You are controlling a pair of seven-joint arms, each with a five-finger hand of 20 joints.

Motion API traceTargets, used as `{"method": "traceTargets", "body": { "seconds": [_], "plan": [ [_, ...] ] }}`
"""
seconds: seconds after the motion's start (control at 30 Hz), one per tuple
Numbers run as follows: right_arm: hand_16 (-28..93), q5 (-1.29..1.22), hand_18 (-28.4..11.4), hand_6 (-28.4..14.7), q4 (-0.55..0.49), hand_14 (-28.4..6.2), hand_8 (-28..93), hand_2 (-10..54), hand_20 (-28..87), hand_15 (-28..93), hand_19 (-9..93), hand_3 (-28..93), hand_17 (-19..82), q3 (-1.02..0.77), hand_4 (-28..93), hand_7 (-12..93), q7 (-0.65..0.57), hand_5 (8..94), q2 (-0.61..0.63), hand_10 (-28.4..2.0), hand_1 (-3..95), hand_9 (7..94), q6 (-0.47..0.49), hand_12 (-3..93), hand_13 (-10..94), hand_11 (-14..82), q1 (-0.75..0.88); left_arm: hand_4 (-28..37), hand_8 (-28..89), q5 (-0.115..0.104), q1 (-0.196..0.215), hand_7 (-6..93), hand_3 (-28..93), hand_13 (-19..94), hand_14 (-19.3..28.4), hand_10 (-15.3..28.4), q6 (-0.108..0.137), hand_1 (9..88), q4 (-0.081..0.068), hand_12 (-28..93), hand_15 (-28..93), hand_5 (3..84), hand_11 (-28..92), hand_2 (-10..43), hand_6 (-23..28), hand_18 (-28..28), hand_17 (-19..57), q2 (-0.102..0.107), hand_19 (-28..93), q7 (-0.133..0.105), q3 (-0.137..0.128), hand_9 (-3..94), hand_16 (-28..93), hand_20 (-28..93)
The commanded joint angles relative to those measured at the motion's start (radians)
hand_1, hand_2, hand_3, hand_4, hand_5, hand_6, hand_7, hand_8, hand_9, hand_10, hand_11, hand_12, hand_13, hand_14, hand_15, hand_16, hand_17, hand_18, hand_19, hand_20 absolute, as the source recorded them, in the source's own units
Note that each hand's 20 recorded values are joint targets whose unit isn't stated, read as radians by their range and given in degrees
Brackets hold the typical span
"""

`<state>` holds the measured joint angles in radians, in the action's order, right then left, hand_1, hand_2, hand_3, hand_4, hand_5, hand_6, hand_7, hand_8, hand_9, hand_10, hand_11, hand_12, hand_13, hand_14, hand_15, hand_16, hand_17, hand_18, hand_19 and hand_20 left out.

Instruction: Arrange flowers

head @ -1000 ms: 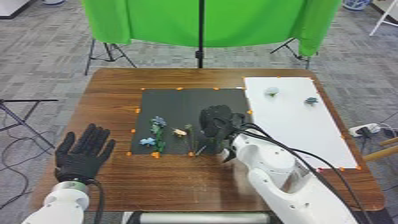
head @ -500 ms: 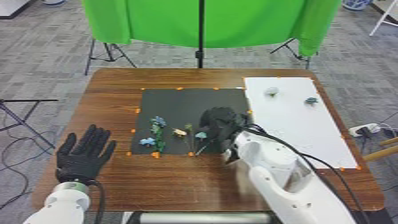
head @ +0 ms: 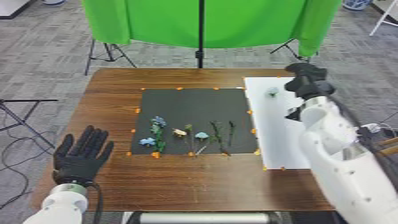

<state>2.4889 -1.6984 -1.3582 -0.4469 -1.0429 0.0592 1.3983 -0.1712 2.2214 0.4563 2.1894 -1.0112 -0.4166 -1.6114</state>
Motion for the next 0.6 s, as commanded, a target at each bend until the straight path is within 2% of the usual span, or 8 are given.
{"method": "traceTargets", "body": {
  "seconds": [0.03,0.13,0.2,0.23,0.3,0.37,0.47,0.6],
  "plan": [
    [23,-0.025,-17.9,-0.7,0.188,-15.7,-11,-9.5,21,8,50,82,12,0.003,-28,11,-0.081,42.1,0.033,-11.9,53.0,37.0,0.282,12.5,30,3.2,-0.195,-28.3,-11,-0.015,0.048,16.7,75,34,12.8,14.4,-0.007,25.7,0.016,10,32,48.4,26,17.8,8.8,13.4,-5.5,-0.017,40,-0.027,-0.009,42.0,-7,14],
    [24,-0.013,-18.2,-0.3,0.238,-15.0,-11,-9.5,20,8,48,81,14,0.019,-28,10,-0.064,41.3,0.024,-11.1,54.4,36.3,0.306,12.1,31,3.1,-0.214,-28.3,-11,-0.017,0.041,16.6,75,34,12.8,14.4,-0.005,25.8,0.012,10,32,48.4,26,17.0,8.9,13.4,-5.5,-0.016,40,-0.032,-0.009,42.0,-7,14],
    [24,0.008,-18.3,0.0,0.286,-14.7,-11,-9.5,20,8,48,81,14,0.034,-28,10,-0.058,41.4,0.003,-10.8,53.7,36.5,0.322,12.1,32,3.2,-0.233,-28.3,-11,-0.026,0.041,16.6,76,34,12.9,14.4,0.036,25.2,0.022,10,32,48.3,26,16.0,9.0,13.4,-5.5,-0.016,40,-0.05,-0.011,41.9,-7,14],
    [24,0.01,-18.1,0.0,0.307,-14.8,-11,-9.5,20,8,47,82,14,0.035,-28,10,-0.05,41.7,-0.008,-10.8,53.1,36.6,0.333,12.1,32,3.3,-0.24,-28.3,-11,-0.032,0.039,16.5,76,34,12.9,14.5,0.036,24.8,0.022,10,32,48.2,26,15.6,9.1,13.4,-5.5,-0.015,40,-0.055,-0.011,41.9,-7,14],
    [24,-0.001,-18.0,0.2,0.333,-14.9,-11,-9.5,20,7,46,82,14,0.041,-28,11,-0.056,42.2,-0.02,-10.8,52.5,36.9,0.35,12.0,31,3.4,-0.246,-28.3,-11,-0.033,0.035,16.3,77,34,12.9,14.5,0.018,23.9,0.02,10,32,48.0,26,14.7,9.3,13.4,-5.5,-0.01,40,-0.058,-0.008,41.9,-7,14],
    [25,0.021,-18.1,0.4,0.347,-14.5,-11,-9.5,20,8,48,81,15,0.03,-28,11,-0.058,42.6,-0.033,-10.3,52.5,37.7,0.397,11.9,32,3.6,-0.236,-28.3,-11,-0.024,0.029,16.2,77,34,12.9,14.5,0.021,23.3,0.019,10,32,48.0,27,14.4,9.4,13.5,-5.5,-0.011,39,-0.054,-0.005,41.8,-7,14],
    [25,-0.018,-18.5,0.7,0.367,-13.9,-11,-9.5,21,8,49,80,17,0.02,-28,11,-0.104,43.2,-0.05,-9.7,52.9,39.2,0.457,12.0,35,4.2,-0.23,-28.3,-11,-0.027,0.03,16.2,77,34,13.0,14.5,0.017,23.2,0.019,11,32,48.1,27,14.3,9.4,13.5,-5.5,-0.01,39,-0.056,-0.003,41.9,-7,14],
    [25,0.007,-19.9,1.0,0.378,-13.1,-11,-9.5,22,10,51,79,19,0.029,-28,12,-0.148,46.3,-0.042,-9.5,54.0,42.5,0.383,12.0,39,5.0,-0.188,-28.3,-11,-0.022,0.03,16.2,77,34,13.0,14.7,0.032,23.4,0.019,10,31,48.2,27,14.7,9.4,13.5,-5.5,-0.011,39,-0.042,-0.005,41.9,-6,14]
  ]
}}
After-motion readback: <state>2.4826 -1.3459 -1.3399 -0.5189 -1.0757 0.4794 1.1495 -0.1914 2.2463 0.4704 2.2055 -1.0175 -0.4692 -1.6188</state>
